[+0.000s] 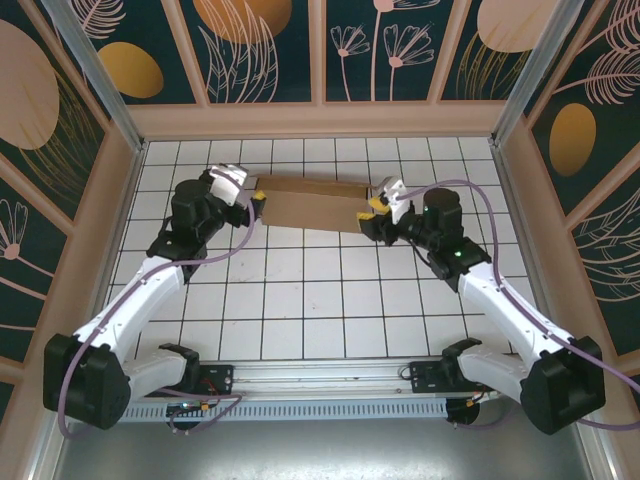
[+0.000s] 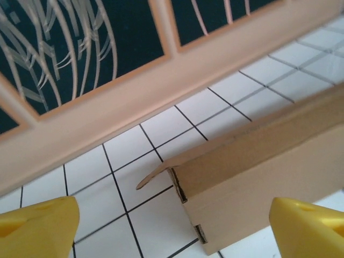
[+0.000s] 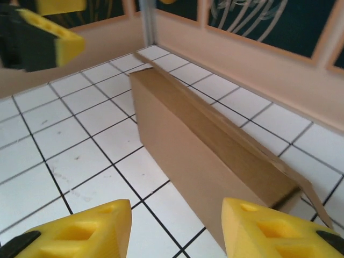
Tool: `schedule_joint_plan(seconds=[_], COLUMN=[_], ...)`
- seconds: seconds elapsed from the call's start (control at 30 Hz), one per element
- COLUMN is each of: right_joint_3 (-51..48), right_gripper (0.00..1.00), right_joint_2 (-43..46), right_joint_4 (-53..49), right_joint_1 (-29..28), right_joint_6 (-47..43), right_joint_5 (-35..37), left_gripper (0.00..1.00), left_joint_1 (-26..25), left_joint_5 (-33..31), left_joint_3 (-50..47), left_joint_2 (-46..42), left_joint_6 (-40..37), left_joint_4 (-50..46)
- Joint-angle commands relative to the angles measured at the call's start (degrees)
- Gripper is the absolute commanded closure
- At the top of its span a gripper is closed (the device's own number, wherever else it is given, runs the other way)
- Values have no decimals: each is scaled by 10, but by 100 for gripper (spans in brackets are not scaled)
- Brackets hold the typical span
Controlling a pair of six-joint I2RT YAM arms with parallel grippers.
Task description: Fold the paper box
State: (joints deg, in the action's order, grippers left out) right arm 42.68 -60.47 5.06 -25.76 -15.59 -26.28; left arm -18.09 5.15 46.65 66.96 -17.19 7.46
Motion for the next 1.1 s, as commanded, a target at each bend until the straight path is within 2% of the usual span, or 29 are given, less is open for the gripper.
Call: schedule_joint_plan(seconds=[0.0,0.07,0.2,0.4,0.57,0.7,0.83,0.97,1.07], right_joint_3=[-15,-25,-64,-90,-84,-75,-49,-16,31], right_gripper=[52,52,52,52,52,54,60,62,64], right_joint_2=[43,82,153,199,210,206,174,110,45], right_joint_4=[2,-16,-20,-23,-40,-48,-46,-13,10], right_joint_1=[-27,-31,-31,-32,-32,-34,-32,-20,15], right_joint_6=[-72,-52,-43,-22,-18,-31,-69,-137,-177], right_joint_5=[24,30,65,53,40,47,78,57,16], left_gripper=[14,15,18,24,23,24,33,41,45], left_joint_1=[10,23,44,127,135,137,141,148,149], left_joint_5=[77,132,167,281,290,279,268,288,300], left_joint_3=[19,29,41,-4,35,50,73,101,126], left_joint_2=[15,22,32,35,82,107,134,155,178], left_joint_6=[-126,-130,-180,-212,-298,-332,-333,-321,-336], left_joint_4=[18,14,-6,64,-5,-12,3,5,-23])
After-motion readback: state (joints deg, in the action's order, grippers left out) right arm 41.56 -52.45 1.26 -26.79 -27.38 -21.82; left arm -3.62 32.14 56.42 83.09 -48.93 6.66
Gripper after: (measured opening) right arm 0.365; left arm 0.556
